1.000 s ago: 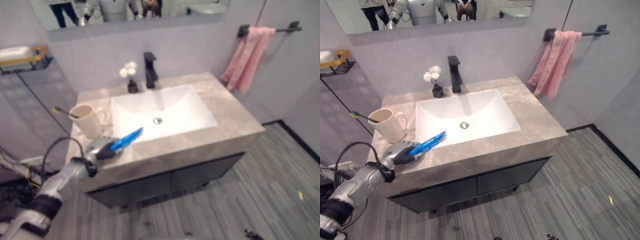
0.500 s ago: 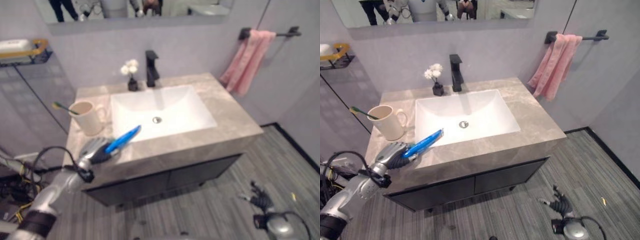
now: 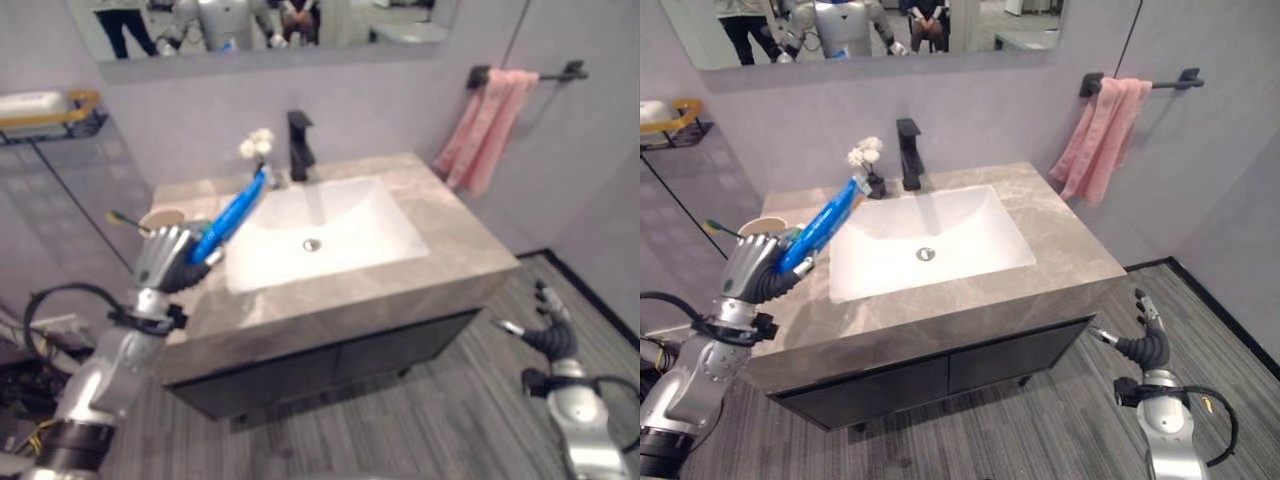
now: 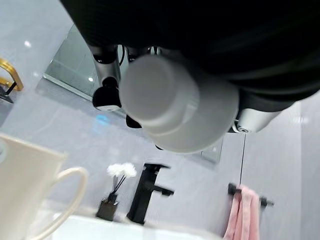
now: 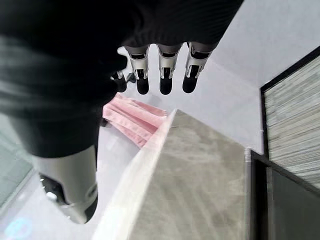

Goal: Put brush and paste in cup on sink, flatten towel.

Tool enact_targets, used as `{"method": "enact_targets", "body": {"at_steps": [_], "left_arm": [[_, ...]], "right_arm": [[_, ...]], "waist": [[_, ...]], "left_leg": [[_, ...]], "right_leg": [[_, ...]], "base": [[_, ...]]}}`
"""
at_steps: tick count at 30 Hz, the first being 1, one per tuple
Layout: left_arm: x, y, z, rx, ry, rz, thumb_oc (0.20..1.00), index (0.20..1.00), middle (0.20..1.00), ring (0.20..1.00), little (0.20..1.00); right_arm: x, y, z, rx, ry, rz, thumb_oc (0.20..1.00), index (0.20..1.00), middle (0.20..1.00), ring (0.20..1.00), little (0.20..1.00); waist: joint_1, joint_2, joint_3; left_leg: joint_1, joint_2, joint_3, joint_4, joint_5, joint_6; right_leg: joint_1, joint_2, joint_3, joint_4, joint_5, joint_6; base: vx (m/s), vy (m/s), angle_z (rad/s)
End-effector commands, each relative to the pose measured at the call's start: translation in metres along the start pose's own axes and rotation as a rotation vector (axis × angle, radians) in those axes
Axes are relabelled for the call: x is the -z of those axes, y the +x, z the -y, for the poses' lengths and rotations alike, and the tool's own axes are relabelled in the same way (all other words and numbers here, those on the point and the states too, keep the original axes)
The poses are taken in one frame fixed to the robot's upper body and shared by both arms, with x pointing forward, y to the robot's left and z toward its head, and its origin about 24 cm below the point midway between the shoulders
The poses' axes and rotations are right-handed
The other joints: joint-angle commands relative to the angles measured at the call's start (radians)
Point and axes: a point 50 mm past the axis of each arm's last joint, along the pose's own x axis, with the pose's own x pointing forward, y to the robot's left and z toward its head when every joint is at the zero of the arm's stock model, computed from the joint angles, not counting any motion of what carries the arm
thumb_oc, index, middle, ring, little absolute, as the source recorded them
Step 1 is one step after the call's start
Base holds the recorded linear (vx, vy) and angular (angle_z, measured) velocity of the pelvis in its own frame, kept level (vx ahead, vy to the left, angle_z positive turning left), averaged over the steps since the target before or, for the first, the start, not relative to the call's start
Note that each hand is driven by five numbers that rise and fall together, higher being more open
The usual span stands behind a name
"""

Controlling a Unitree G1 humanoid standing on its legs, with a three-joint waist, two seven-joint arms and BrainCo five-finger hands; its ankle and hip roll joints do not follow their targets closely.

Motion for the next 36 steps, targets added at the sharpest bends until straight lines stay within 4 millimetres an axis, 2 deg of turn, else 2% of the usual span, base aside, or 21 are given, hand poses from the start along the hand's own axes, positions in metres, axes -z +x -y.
{"method": "enact_targets", "body": {"at_steps": [1, 2, 7, 9, 11, 12, 14, 16, 18, 20, 21, 22, 25, 27, 29, 30, 33, 36], "left_arm": [[-0.026, 0.045, -0.045, -0.302, -0.161, 0.173, 0.2, 0.2, 0.2, 0.2, 0.2], [-0.033, 0.049, -0.047, -0.323, -0.224, 0.2, 0.2, 0.2, 0.2, 0.2, 0.2], [-0.053, 0.061, -0.046, -0.331, -0.303, 0.284, 0.2, 0.2, 0.2, 0.2, 0.2], [-0.06, 0.067, -0.046, -0.34, -0.336, 0.312, 0.2, 0.2, 0.2, 0.2, 0.2], [-0.066, 0.077, -0.043, -0.334, -0.363, 0.327, 0.2, 0.2, 0.2, 0.2, 0.2], [-0.072, 0.084, -0.041, -0.321, -0.379, 0.348, 0.2, 0.2, 0.2, 0.2, 0.2], [-0.075, 0.086, -0.041, -0.317, -0.388, 0.357, 0.2, 0.2, 0.2, 0.2, 0.2], [-0.08, 0.09, -0.041, -0.312, -0.401, 0.379, 0.2, 0.2, 0.2, 0.2, 0.2], [-0.091, 0.097, -0.042, -0.308, -0.417, 0.419, 0.2, 0.2, 0.2, 0.2, 0.2], [-0.093, 0.099, -0.043, -0.312, -0.424, 0.432, 0.2, 0.2, 0.2, 0.2, 0.2], [-0.098, 0.101, -0.044, -0.317, -0.439, 0.447, 0.2, 0.2, 0.2, 0.2, 0.2], [-0.098, 0.102, -0.044, -0.319, -0.438, 0.447, 0.2, 0.2, 0.2, 0.2, 0.2], [-0.102, 0.106, -0.045, -0.33, -0.454, 0.458, 0.2, 0.2, 0.2, 0.2, 0.2], [-0.105, 0.107, -0.044, -0.333, -0.48, 0.463, 0.2, 0.2, 0.2, 0.2, 0.2], [-0.106, 0.108, -0.046, -0.34, -0.485, 0.465, 0.2, 0.2, 0.2, 0.2, 0.2], [-0.107, 0.108, -0.047, -0.347, -0.49, 0.47, 0.2, 0.2, 0.2, 0.2, 0.2], [-0.108, 0.109, -0.05, -0.364, -0.489, 0.478, 0.2, 0.2, 0.2, 0.2, 0.2], [-0.109, 0.11, -0.051, -0.372, -0.492, 0.482, 0.2, 0.2, 0.2, 0.2, 0.2]], "right_arm": [[-0.048, 0.024, -0.001, 0.005, 0.358, 0.253, 1.0, 1.0, 1.0, 1.0, 1.0], [-0.066, 0.028, -0.017, -0.087, 0.419, 0.312, 1.0, 1.0, 1.0, 1.0, 1.0], [-0.105, 0.045, -0.038, -0.19, 0.421, 0.436, 1.0, 1.0, 1.0, 1.0, 1.0], [-0.125, 0.051, -0.051, -0.256, 0.506, 0.484, 1.0, 1.0, 1.0, 1.0, 1.0], [-0.139, 0.059, -0.074, -0.352, 0.656, 0.471, 1.0, 1.0, 1.0, 1.0, 1.0], [-0.162, 0.06, -0.084, -0.445, 0.648, 0.532, 1.0, 1.0, 1.0, 1.0, 1.0], [-0.17, 0.061, -0.086, -0.467, 0.681, 0.546, 1.0, 1.0, 1.0, 1.0, 1.0], [-0.189, 0.061, -0.095, -0.518, 0.712, 0.589, 1.0, 1.0, 1.0, 1.0, 1.0], [-0.216, 0.063, -0.105, -0.56, 0.724, 0.65, 1.0, 1.0, 1.0, 1.0, 1.0], [-0.225, 0.062, -0.109, -0.581, 0.738, 0.672, 1.0, 1.0, 1.0, 1.0, 1.0], [-0.238, 0.06, -0.116, -0.619, 0.784, 0.695, 1.0, 1.0, 1.0, 1.0, 1.0], [-0.239, 0.06, -0.116, -0.619, 0.784, 0.697, 1.0, 1.0, 1.0, 1.0, 1.0], [-0.26, 0.057, -0.121, -0.655, 0.8, 0.75, 1.0, 1.0, 1.0, 1.0, 1.0], [-0.28, 0.055, -0.121, -0.681, 0.847, 0.798, 1.0, 1.0, 1.0, 1.0, 1.0], [-0.286, 0.056, -0.12, -0.681, 0.841, 0.812, 1.0, 1.0, 1.0, 1.0, 1.0], [-0.3, 0.054, -0.119, -0.698, 0.814, 0.858, 1.0, 1.0, 1.0, 1.0, 1.0], [-0.316, 0.053, -0.118, -0.704, 0.807, 0.895, 1.0, 1.0, 1.0, 1.0, 1.0], [-0.322, 0.051, -0.121, -0.717, 0.826, 0.902, 1.0, 1.0, 1.0, 1.0, 1.0]], "waist": [[-0.001, -0.037, -0.039], [0.005, -0.04, -0.041], [0.025, -0.044, -0.047], [0.034, -0.045, -0.048], [0.041, -0.049, -0.044], [0.046, -0.051, -0.046], [0.047, -0.051, -0.043], [0.053, -0.052, -0.045], [0.058, -0.05, -0.048], [0.058, -0.051, -0.047], [0.062, -0.051, -0.047], [0.061, -0.051, -0.046], [0.066, -0.052, -0.044], [0.073, -0.054, -0.042], [0.073, -0.054, -0.04], [0.076, -0.058, -0.04], [0.08, -0.059, -0.039], [0.081, -0.061, -0.037]], "left_leg": [[0.049, 0.041, -0.08, 0.014, -0.129, 0.02], [0.053, 0.041, -0.076, 0.014, -0.128, 0.019], [0.064, 0.041, -0.077, 0.014, -0.128, 0.02], [0.066, 0.04, -0.078, 0.014, -0.128, 0.02], [0.07, 0.039, -0.079, 0.014, -0.126, 0.019], [0.071, 0.04, -0.079, 0.014, -0.124, 0.018], [0.071, 0.04, -0.08, 0.014, -0.123, 0.018], [0.069, 0.041, -0.081, 0.014, -0.122, 0.018], [0.066, 0.041, -0.081, 0.014, -0.121, 0.017], [0.064, 0.041, -0.081, 0.014, -0.12, 0.017], [0.062, 0.041, -0.082, 0.014, -0.118, 0.017], [0.061, 0.041, -0.082, 0.014, -0.118, 0.017], [0.057, 0.04, -0.083, 0.014, -0.116, 0.017], [0.052, 0.04, -0.085, 0.014, -0.114, 0.017], [0.049, 0.04, -0.086, 0.014, -0.113, 0.017], [0.046, 0.039, -0.086, 0.014, -0.113, 0.018], [0.042, 0.04, -0.084, 0.014, -0.112, 0.018], [0.04, 0.04, -0.083, 0.014, -0.112, 0.018]], "right_leg": [[0.004, -0.076, -0.072, 0.005, 0.041, 0.039], [0.007, -0.077, -0.071, 0.005, 0.038, 0.038], [0.021, -0.079, -0.077, 0.005, 0.034, 0.038], [0.025, -0.08, -0.079, 0.005, 0.033, 0.037], [0.03, -0.081, -0.083, 0.005, 0.034, 0.035], [0.031, -0.081, -0.084, 0.005, 0.033, 0.034], [0.032, -0.081, -0.085, 0.005, 0.034, 0.033], [0.031, -0.081, -0.086, 0.005, 0.034, 0.032], [0.029, -0.081, -0.089, 0.005, 0.035, 0.03], [0.027, -0.081, -0.089, 0.005, 0.036, 0.03], [0.025, -0.081, -0.09, 0.005, 0.037, 0.03], [0.024, -0.081, -0.09, 0.005, 0.037, 0.03], [0.021, -0.082, -0.091, 0.005, 0.04, 0.03], [0.02, -0.082, -0.096, 0.005, 0.039, 0.029], [0.018, -0.082, -0.096, 0.005, 0.04, 0.029], [0.013, -0.082, -0.096, 0.005, 0.041, 0.03], [0.008, -0.082, -0.091, 0.005, 0.043, 0.031], [0.005, -0.081, -0.091, 0.005, 0.043, 0.031]], "base": [[-0.05, -0.003, 0.0], [-0.04, -0.001, -0.01], [-0.02, -0.001, 0.02], [-0.02, -0.003, 0.04], [-0.03, -0.008, 0.04], [-0.03, -0.011, 0.06], [-0.02, -0.009, 0.07], [-0.01, -0.004, 0.03], [0.0, -0.002, 0.02], [0.0, -0.002, 0.02], [0.0, 0.0, 0.0], [0.0, 0.0, 0.0], [0.0, 0.0, 0.0], [0.0, 0.0, 0.0], [0.0, 0.0, 0.0], [0.0, 0.0, 0.0], [0.0, 0.0, 0.0], [0.01, 0.0, 0.0]]}}
